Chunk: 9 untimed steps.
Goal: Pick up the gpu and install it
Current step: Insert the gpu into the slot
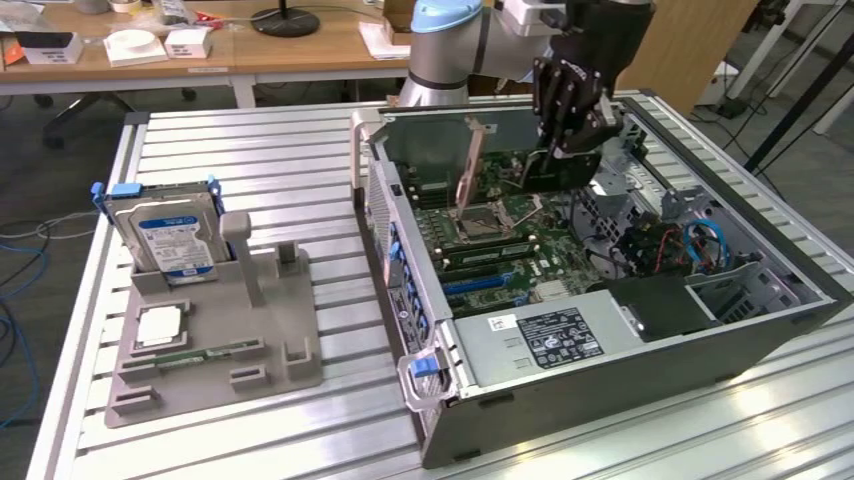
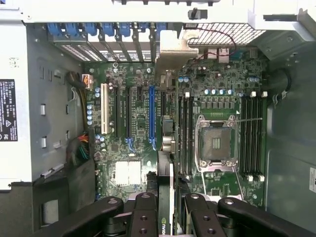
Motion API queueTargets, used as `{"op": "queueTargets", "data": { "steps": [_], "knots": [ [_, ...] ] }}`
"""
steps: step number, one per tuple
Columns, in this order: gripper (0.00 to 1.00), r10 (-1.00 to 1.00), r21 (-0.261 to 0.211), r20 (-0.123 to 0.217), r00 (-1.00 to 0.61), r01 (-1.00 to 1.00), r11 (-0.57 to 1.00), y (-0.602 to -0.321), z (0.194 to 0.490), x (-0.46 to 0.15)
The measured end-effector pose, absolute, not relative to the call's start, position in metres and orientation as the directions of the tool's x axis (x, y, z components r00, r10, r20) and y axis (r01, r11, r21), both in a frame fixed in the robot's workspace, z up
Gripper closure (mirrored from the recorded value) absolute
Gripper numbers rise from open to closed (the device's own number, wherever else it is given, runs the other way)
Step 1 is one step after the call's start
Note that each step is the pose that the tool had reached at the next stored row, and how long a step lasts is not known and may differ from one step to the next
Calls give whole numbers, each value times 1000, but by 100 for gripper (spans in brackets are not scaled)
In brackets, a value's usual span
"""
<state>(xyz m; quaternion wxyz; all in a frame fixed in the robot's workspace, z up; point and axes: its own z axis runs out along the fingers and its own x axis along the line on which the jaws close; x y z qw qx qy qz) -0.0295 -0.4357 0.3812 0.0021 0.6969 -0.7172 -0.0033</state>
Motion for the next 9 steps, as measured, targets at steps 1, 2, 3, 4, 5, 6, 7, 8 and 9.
{"op": "queueTargets", "data": {
  "steps": [1,2,3,4,5,6,7,8,9],
  "knots": [
    [74,-1000,7,-2,-29,-1000,29,-436,380,-30],
    [74,-1000,7,-2,-29,-1000,29,-436,379,-30],
    [74,-1000,7,-2,-29,-1000,29,-436,378,-30],
    [74,-1000,7,-2,-29,-1000,29,-436,378,-30],
    [74,-1000,7,-2,-29,-1000,29,-436,377,-30],
    [74,-1000,7,-2,-29,-1000,29,-436,376,-30],
    [74,-1000,7,-2,-29,-1000,29,-436,375,-30],
    [74,-1000,7,-2,-29,-1000,29,-436,375,-30],
    [74,-1000,7,-2,-29,-1000,29,-436,374,-30]
  ]
}}
